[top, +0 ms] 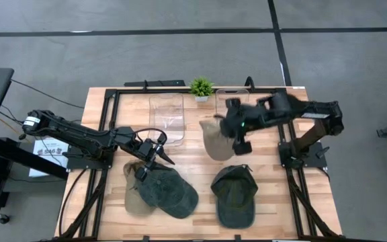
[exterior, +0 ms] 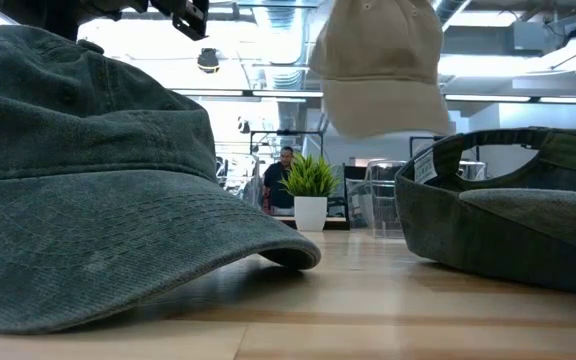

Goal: Pick & Place hat
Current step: Put the top brown cap into the right transparent bin, then put the brown cap into the right transparent bin

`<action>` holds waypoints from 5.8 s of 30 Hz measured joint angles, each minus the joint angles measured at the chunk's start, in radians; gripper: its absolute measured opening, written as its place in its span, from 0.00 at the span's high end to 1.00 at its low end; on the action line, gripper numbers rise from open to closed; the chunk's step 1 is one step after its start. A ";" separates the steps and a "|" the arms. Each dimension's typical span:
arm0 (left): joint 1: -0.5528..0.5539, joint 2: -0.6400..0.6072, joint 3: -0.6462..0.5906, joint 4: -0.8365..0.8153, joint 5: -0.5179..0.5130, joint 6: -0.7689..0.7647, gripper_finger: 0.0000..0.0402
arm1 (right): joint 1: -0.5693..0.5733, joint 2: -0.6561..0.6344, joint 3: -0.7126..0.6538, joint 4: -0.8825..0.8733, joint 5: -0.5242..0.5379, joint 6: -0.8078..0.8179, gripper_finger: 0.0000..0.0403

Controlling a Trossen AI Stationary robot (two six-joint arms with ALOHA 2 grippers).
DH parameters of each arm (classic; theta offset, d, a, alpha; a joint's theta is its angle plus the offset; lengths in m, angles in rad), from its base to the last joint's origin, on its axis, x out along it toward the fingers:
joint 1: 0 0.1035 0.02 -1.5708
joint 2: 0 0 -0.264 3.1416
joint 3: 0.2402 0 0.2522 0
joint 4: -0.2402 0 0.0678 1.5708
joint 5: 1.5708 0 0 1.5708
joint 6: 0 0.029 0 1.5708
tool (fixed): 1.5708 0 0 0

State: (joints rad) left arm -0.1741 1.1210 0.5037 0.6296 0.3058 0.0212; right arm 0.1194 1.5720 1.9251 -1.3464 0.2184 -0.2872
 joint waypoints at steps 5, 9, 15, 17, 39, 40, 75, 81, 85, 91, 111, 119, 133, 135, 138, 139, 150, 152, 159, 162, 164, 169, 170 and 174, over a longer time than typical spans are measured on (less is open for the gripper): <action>0.000 0.000 0.000 0.002 0.000 0.000 0.75 | -0.118 -0.044 0.000 -0.007 -0.003 -0.085 0.95; 0.000 0.000 0.000 0.004 0.000 0.000 0.75 | -0.220 -0.077 0.000 -0.009 -0.006 -0.175 0.95; 0.000 0.000 0.000 0.004 0.000 0.000 0.75 | -0.384 -0.089 0.000 -0.010 -0.066 -0.285 0.94; 0.000 0.000 0.000 0.003 0.000 0.000 0.75 | -0.440 -0.086 0.000 -0.007 -0.088 -0.328 0.94; 0.000 0.000 -0.001 0.000 0.000 0.000 0.75 | -0.743 -0.012 -0.078 0.001 -0.360 -0.547 0.95; 0.000 0.000 -0.001 0.000 0.000 0.000 0.75 | -0.750 -0.012 -0.094 0.001 -0.357 -0.551 0.95; 0.000 0.000 -0.001 0.000 -0.026 0.000 0.75 | -0.856 -0.013 -0.394 0.222 -0.333 -0.674 0.94; 0.000 0.000 -0.001 0.000 -0.026 0.001 0.75 | -0.868 -0.013 -0.394 0.227 -0.306 -0.656 0.95; 0.000 0.000 -0.001 0.000 -0.026 0.001 0.75 | -0.863 -0.013 -0.394 0.236 -0.306 -0.628 0.91; 0.000 0.000 -0.001 0.000 -0.026 0.001 0.75 | -0.860 -0.013 -0.394 0.241 -0.305 -0.573 0.87; 0.000 0.000 -0.001 -0.001 -0.026 0.001 0.75 | -0.856 -0.013 -0.394 0.218 -0.324 -0.461 0.75; 0.000 0.000 -0.001 -0.001 -0.026 0.001 0.75 | -0.846 -0.013 -0.394 0.247 -0.317 -0.445 0.50; 0.000 0.000 -0.001 -0.001 -0.026 0.001 0.75 | -0.846 -0.015 -0.356 0.306 -0.193 -0.419 0.37; 0.000 0.000 -0.001 -0.001 -0.026 0.001 0.75 | -0.846 -0.016 -0.313 0.283 -0.193 -0.409 0.37; 0.000 0.000 -0.001 -0.001 -0.025 0.000 0.75 | -0.833 -0.017 -0.244 0.245 -0.198 -0.391 0.37; 0.000 0.000 -0.001 -0.001 -0.025 0.001 0.75 | -0.826 -0.017 -0.223 0.230 -0.206 -0.386 0.37; -0.001 0.000 -0.009 -0.011 -0.025 -0.024 0.75 | -0.654 -0.041 -0.124 0.054 -0.188 -0.268 0.39; -0.001 0.000 -0.019 -0.015 -0.025 -0.029 0.75 | -0.602 -0.055 -0.124 0.024 -0.166 -0.237 0.42; -0.005 0.000 -0.040 -0.008 -0.025 -0.043 0.75 | -0.388 -0.124 -0.124 -0.051 -0.194 -0.054 0.55; -0.018 0.000 -0.043 -0.010 -0.022 -0.080 0.75 | -0.292 -0.155 -0.124 -0.076 -0.315 0.018 0.60; -0.032 0.000 -0.043 -0.008 -0.018 -0.088 0.75 | -0.221 -0.178 -0.142 -0.055 -0.349 0.092 0.63; -0.080 0.000 -0.043 -0.008 -0.010 -0.087 0.75 | -0.011 -0.251 -0.318 0.056 -0.155 0.248 0.67; -0.091 0.000 -0.043 -0.008 -0.010 -0.088 0.75 | 0.030 -0.264 -0.367 0.086 -0.092 0.276 0.67; -0.141 0.000 -0.043 -0.008 -0.010 -0.087 0.75 | 0.177 -0.325 -0.583 0.290 0.127 0.368 0.68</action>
State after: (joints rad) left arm -0.3156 1.1210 0.4603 0.6212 0.2962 -0.0662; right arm 0.2961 1.2467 1.3426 -1.0569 0.3454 0.0803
